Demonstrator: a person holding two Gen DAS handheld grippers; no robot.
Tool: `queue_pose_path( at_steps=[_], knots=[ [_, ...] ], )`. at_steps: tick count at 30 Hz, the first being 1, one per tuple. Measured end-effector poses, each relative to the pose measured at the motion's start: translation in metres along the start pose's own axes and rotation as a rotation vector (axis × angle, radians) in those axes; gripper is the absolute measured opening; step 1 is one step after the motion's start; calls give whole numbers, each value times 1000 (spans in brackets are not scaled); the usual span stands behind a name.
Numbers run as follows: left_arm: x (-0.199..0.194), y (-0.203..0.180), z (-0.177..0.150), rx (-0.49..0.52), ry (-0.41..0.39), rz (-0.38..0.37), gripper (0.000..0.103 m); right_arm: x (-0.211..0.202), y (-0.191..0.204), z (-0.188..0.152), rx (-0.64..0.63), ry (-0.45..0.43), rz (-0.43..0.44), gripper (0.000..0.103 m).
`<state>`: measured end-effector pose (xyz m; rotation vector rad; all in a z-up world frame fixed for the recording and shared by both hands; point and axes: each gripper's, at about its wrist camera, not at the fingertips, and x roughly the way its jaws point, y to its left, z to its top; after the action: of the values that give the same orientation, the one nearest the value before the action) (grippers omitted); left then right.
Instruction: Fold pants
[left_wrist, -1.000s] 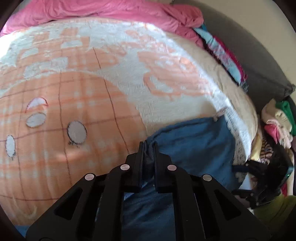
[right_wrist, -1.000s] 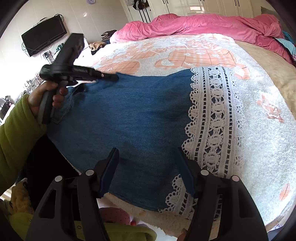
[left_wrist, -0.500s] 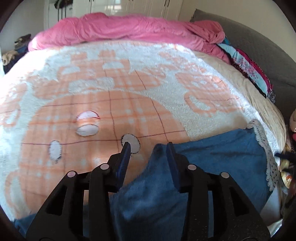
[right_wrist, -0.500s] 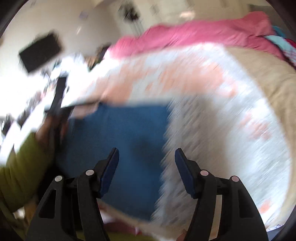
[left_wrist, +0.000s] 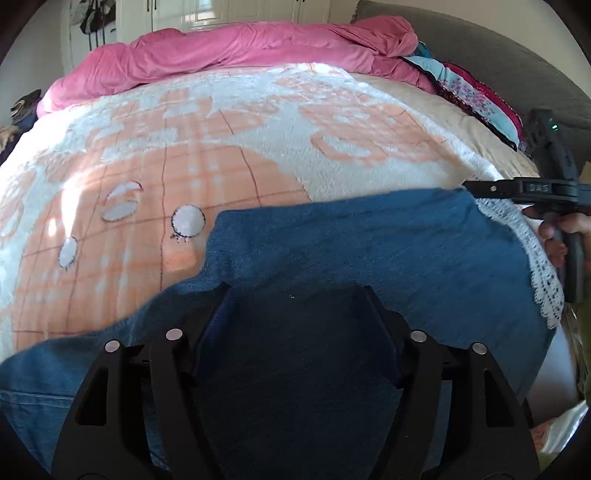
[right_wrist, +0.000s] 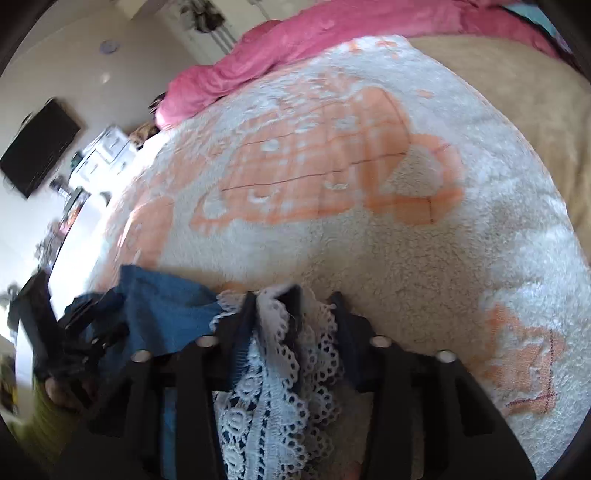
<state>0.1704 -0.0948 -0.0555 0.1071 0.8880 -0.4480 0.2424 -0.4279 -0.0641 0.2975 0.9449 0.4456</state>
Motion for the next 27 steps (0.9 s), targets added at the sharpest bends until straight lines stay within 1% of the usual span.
queue_pose_path(
  at_steps=[1,2,3,5,6,7,9,10,12,14,16,17,19,20,21,22,24,25,27],
  knots=[
    [-1,0,0,4,-5,1,62,-5,4,-3,-6,-15,1,24],
    [-1,1,0,3,-9,0,62,-13,9,-6,-25,-43,-16,23],
    [0,1,-1,0,-12,0,63,-23,12,-8,-49,-80,-32,21],
    [1,2,-2,-1,-16,-4,63,-44,17,-5,-83,-179,-20,21],
    [1,2,-2,-7,-18,-5,63,-48,19,-2,-105,-209,-27,21],
    [1,3,-3,-11,-18,-5,63,-47,19,1,-135,-224,-85,16],
    [1,5,-3,-18,-21,-10,63,-32,11,8,-147,-183,-150,15],
    [1,6,-3,-21,-24,-14,63,-21,4,11,-129,-142,-164,15],
    [1,6,-3,-21,-28,-17,63,-6,1,8,-149,-89,-209,15],
    [1,5,-4,-16,-32,-14,64,-4,2,5,-162,-95,-231,15],
    [0,3,-4,-8,-37,-13,67,-12,2,5,-149,-121,-252,27],
    [-2,2,-4,-5,-43,-11,67,-22,4,4,-143,-153,-266,28],
    [-11,2,-4,-1,-75,-10,75,-47,15,-4,-156,-215,-284,30],
    [-18,2,-4,-2,-102,-5,76,-58,23,-10,-168,-237,-282,30],
    [-26,3,-5,-8,-132,2,77,-67,33,-17,-188,-254,-274,35],
    [-37,7,-5,-25,-165,11,78,-72,42,-24,-207,-267,-263,41],
    [-54,13,-6,-65,-217,25,80,-79,66,-43,-263,-267,-216,50],
    [-62,17,-8,-93,-229,32,83,-76,80,-54,-296,-255,-186,50],
    [-67,22,-13,-130,-211,31,86,-65,99,-70,-346,-215,-137,51]
  ],
)
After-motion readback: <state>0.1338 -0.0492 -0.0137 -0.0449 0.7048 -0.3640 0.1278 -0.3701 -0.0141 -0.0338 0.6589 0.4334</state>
